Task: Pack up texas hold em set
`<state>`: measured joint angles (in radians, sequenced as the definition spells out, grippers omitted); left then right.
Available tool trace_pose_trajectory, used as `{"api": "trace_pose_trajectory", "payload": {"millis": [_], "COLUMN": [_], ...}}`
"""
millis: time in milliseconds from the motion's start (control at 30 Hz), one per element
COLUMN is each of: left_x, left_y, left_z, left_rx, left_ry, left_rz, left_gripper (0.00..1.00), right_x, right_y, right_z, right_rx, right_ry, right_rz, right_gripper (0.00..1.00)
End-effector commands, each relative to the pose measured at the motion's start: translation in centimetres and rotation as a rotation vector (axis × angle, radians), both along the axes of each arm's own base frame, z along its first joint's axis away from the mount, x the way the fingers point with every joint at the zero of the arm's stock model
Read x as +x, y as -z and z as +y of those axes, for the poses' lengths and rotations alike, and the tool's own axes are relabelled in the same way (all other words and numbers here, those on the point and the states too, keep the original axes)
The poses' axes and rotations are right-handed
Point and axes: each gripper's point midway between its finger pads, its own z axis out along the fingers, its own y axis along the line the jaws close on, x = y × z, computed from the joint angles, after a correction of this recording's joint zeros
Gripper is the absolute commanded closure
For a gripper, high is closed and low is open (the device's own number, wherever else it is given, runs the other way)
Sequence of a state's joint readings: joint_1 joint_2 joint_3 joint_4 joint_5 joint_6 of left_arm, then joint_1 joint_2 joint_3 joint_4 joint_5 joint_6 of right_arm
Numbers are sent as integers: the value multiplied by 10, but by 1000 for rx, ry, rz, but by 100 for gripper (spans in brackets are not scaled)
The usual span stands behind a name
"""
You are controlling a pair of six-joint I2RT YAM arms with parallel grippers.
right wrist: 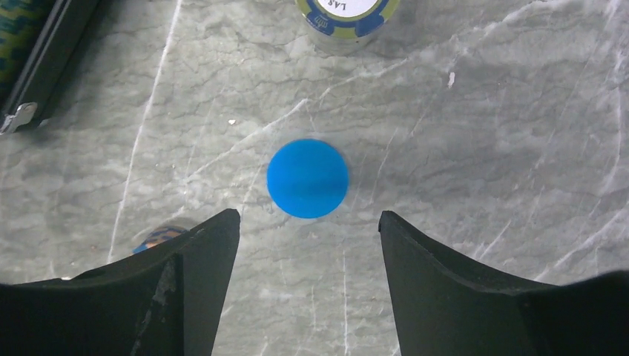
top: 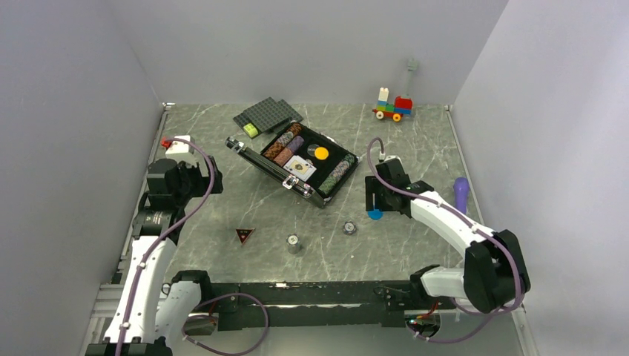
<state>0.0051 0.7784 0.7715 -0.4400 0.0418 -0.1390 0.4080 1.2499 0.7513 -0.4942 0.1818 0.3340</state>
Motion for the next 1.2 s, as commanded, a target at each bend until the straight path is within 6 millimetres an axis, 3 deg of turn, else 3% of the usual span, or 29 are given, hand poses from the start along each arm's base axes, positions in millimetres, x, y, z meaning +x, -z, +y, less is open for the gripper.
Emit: {"api": "trace_pose_trajectory", "payload": {"millis": [0, 267, 1167], "left_x": [4, 2, -3], "left_y": [-16, -19, -19], "left_z": [-9, -6, -12], "left_rx": [-13, -6, -33], "left_ry": [52, 35, 58], "left_rz": [-71, -89, -97], "left_gripper": [2, 2, 2], "right_x": [23, 27, 9], "right_y": [4, 21, 42], "right_z": [-2, 3, 8], "right_rx": [14, 35, 0], "right_ry": [36, 24, 16], "right_rz": [-51, 19, 101], "right_gripper": [26, 26, 31]}}
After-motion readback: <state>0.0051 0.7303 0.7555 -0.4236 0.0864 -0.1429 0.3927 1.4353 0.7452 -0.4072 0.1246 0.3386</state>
